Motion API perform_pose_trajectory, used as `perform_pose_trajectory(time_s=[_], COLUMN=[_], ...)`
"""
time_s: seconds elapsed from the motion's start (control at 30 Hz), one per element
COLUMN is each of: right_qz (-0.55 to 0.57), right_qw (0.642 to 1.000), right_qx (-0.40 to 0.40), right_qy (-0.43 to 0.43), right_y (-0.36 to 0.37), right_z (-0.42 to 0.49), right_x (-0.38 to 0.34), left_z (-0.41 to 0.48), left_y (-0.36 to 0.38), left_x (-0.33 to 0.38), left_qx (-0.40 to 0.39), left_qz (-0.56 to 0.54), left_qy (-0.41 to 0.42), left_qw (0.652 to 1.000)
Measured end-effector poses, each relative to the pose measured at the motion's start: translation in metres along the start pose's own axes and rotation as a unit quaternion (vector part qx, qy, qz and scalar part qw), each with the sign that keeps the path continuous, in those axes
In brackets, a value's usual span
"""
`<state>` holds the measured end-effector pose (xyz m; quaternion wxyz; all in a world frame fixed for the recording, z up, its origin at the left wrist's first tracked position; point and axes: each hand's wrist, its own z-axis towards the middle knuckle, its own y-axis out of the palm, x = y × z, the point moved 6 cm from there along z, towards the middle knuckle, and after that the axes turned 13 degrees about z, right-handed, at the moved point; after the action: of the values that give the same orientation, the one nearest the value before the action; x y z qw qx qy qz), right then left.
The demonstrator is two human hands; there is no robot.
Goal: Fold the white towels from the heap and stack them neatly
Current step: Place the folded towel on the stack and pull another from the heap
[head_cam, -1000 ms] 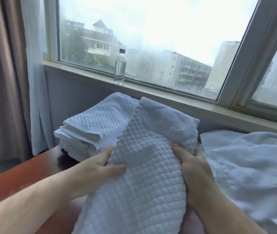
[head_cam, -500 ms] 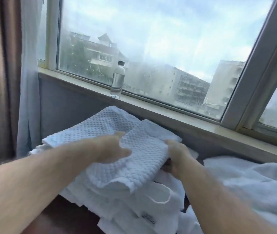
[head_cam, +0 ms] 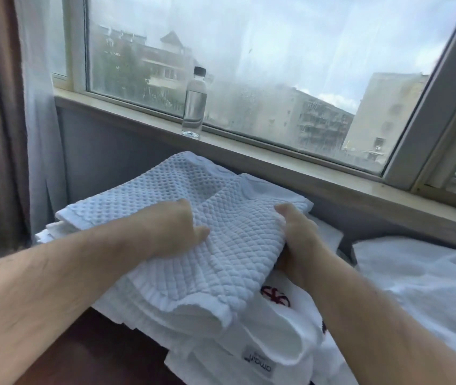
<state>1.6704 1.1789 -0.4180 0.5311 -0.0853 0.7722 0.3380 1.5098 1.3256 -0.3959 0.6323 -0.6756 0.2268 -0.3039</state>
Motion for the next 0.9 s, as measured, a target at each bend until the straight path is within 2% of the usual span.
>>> perform_pose_trajectory(time_s=[0.13, 0.27, 0.33, 0.4, 0.5, 0.53, 0.6, 0.63, 0.67, 0.8, 0.9], right_qz=[-0.052, 0.045, 0.057, -0.008, -0.178, -0.241, -0.364, -0.395, -0.396, -0.243, -0.176], right_qw=[0.997, 0.997, 0.997, 0.999, 0.984, 0.969, 0.918, 0.9, 0.899, 0.96, 0.971], right_qx=[-0.05, -0.024, -0.021, -0.022, 0.012, 0.05, 0.139, 0.154, 0.151, 0.132, 0.153], right_qy=[0.007, -0.05, -0.056, -0.037, 0.004, -0.008, -0.078, -0.105, -0.114, -0.048, -0.045], right_y=[-0.001, 0.014, 0.02, 0.022, 0.007, -0.001, -0.013, -0.015, -0.015, -0.013, -0.018], right_z=[-0.029, -0.017, -0.011, -0.014, -0.019, -0.018, -0.015, -0.012, -0.007, 0.028, 0.046], right_x=[0.004, -0.024, -0.032, -0.027, -0.006, -0.005, -0.019, -0.026, -0.03, -0.034, -0.035], left_z=[0.002, 0.006, 0.009, 0.008, 0.001, -0.001, -0.004, -0.005, -0.005, -0.008, -0.016], left_y=[-0.016, -0.054, -0.06, -0.051, -0.019, -0.012, -0.005, -0.003, -0.001, 0.0, 0.006], left_x=[0.005, 0.007, 0.006, 0.005, 0.005, 0.005, 0.005, 0.005, 0.004, -0.001, -0.004], left_qx=[-0.009, -0.001, 0.002, -0.01, -0.02, -0.004, 0.033, 0.04, 0.04, 0.036, 0.072], left_qz=[-0.022, -0.051, -0.058, -0.061, -0.051, -0.049, -0.042, -0.036, -0.03, -0.031, -0.054], left_qy=[0.013, 0.031, 0.03, 0.031, 0.029, 0.032, 0.041, 0.043, 0.041, 0.034, 0.043], left_qw=[1.0, 0.998, 0.998, 0.998, 0.998, 0.998, 0.998, 0.998, 0.998, 0.998, 0.995])
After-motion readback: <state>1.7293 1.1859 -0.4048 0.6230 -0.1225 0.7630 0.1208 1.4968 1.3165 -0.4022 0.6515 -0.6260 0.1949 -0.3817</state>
